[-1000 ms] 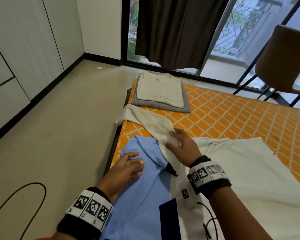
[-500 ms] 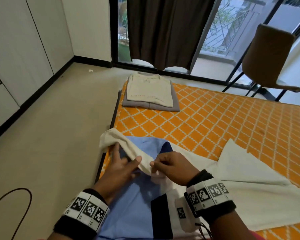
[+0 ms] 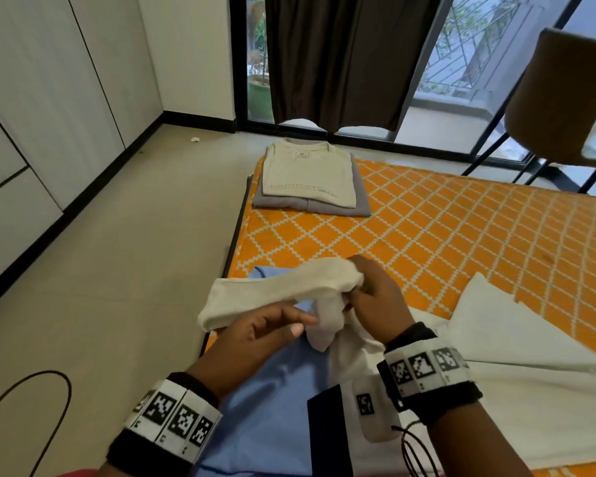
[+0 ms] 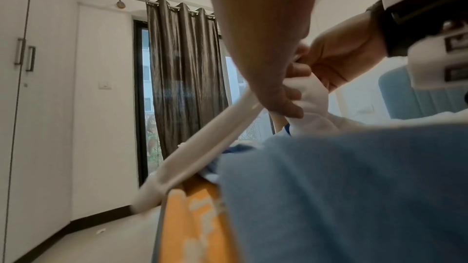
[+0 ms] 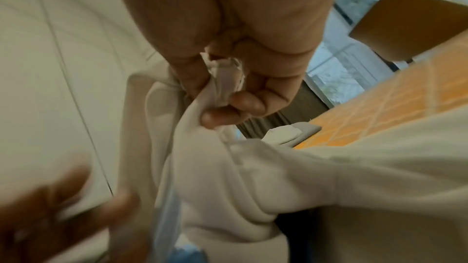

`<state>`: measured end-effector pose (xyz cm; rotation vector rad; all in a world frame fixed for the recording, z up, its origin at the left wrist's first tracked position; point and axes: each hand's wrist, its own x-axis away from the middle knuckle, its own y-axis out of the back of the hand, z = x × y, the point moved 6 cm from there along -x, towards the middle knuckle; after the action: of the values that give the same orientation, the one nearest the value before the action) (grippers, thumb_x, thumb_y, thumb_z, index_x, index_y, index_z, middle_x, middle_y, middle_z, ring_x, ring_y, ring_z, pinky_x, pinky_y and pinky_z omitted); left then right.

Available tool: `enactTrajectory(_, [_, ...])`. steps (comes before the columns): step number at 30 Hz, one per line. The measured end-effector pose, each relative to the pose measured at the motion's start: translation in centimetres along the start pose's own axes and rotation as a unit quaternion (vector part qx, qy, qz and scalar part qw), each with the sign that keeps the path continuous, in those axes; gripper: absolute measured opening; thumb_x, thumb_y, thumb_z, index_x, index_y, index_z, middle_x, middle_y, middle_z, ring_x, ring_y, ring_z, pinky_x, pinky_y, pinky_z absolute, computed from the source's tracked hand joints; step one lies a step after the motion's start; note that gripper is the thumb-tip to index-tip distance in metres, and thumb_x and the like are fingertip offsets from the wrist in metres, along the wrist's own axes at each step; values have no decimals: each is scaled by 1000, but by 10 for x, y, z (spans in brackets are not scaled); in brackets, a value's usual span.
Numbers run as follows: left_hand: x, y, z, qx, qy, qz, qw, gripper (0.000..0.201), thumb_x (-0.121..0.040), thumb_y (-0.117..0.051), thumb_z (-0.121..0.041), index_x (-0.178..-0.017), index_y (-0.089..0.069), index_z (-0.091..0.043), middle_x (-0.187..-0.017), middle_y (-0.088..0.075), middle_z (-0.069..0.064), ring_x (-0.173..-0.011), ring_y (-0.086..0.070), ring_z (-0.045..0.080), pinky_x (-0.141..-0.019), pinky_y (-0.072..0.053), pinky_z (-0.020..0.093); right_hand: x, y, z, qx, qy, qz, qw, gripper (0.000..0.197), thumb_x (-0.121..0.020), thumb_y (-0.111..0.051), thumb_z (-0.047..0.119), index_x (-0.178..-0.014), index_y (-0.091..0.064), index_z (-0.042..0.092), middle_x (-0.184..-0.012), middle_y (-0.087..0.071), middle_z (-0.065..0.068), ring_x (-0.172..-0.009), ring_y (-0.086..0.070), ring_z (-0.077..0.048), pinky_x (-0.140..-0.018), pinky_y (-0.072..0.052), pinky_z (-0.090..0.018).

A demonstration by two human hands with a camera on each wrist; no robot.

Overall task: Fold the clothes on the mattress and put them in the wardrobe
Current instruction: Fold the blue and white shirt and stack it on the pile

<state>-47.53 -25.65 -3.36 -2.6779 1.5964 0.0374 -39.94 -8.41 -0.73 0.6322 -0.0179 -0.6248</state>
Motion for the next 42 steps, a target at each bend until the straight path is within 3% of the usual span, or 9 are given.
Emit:
enactTrajectory(6, [5,30,55,-115,167,-46,978,17,-93,-65,-25,-110,-68,-25,-106,-70,-11,-104,-64,7,-90,-52,31,-4,33,1,-388,-80,-48,917,48,-97,-33,-3,-79,-69,24,-70,-63,6,-67,-58,-9,-58,-46,-23])
enactTrajectory(11, [2,29,58,-63,179,-76,979,100,-47,-75,-77,-134,-45,-37,-126,-57,-11,-118,-58,9,-100,-50,40,3,39,15,-605,-74,48,792,27,-81,-61,21,-56,-57,11,-46,-49,-2,-42,-46,-13,-50,-41,-24])
enactTrajectory(13, [1,17,51,-47,164,-45,984,127,-42,-77,-80,-148,-20,-40,-130,-54,-8,-115,-61,7,-99,-50,38,6,30,15,-575,-70,100,809,30,-68,-77,31,-61,-59,8,-47,-49,-4,-44,-47,-15,-58,-42,-28])
enactTrajectory(16, [-2,-16,35,-2,106,45,993,123,-61,-88,-40,-147,-1,-51,-127,-59,1,-111,-65,14,-94,-53,33,10,5,3,-452,-138,145,869,48,-43,-87,35,-80,-73,8,-75,-66,-11,-71,-61,-24,-73,-46,-36])
enactTrajectory(21, [-10,-23,32,-73,19,-30,997,52,-79,-66,-18,-129,-52,-20,-115,-67,-23,-107,-62,-4,-85,-48,15,19,-23,11,-162,-61,290,941,44,-84,-62,43,-105,-66,4,-106,-66,-21,-101,-63,-34,-94,-46,-50])
enactTrajectory(27, [-8,1,28,-62,2,-121,991,31,-94,-53,-33,-125,-58,-27,-117,-67,-21,-113,-61,1,-90,-50,28,-5,30,-39,49,-73,122,989,7,-97,-55,35,-96,-61,31,-100,-66,2,-86,-62,-18,-86,-52,-46])
enactTrajectory(33, [-9,15,25,32,8,-136,990,43,-91,-57,-42,-131,-56,-27,-128,-64,-7,-121,-59,15,-94,-54,38,-16,112,-115,231,-183,59,954,24,-98,-48,10,-112,-62,25,-113,-61,3,-94,-60,-22,-77,-44,-30])
enactTrajectory(38, [-9,31,26,97,-3,-152,984,71,-70,-71,-66,-131,-58,-31,-132,-62,-7,-122,-58,16,-91,-55,31,-20,156,-174,408,-259,183,856,36,-97,-43,6,-121,-55,29,-132,-54,-4,-112,-56,-25,-90,-49,-35])
enactTrajectory(42, [-13,30,23,121,-34,-171,977,51,-83,-65,-53,-129,-58,-31,-134,-61,-10,-126,-55,10,-98,-49,27,-25,184,-195,519,-222,250,786,66,-87,-51,-6,-133,-43,41,-142,-33,-2,-96,-55,-23,-58,-43,-22])
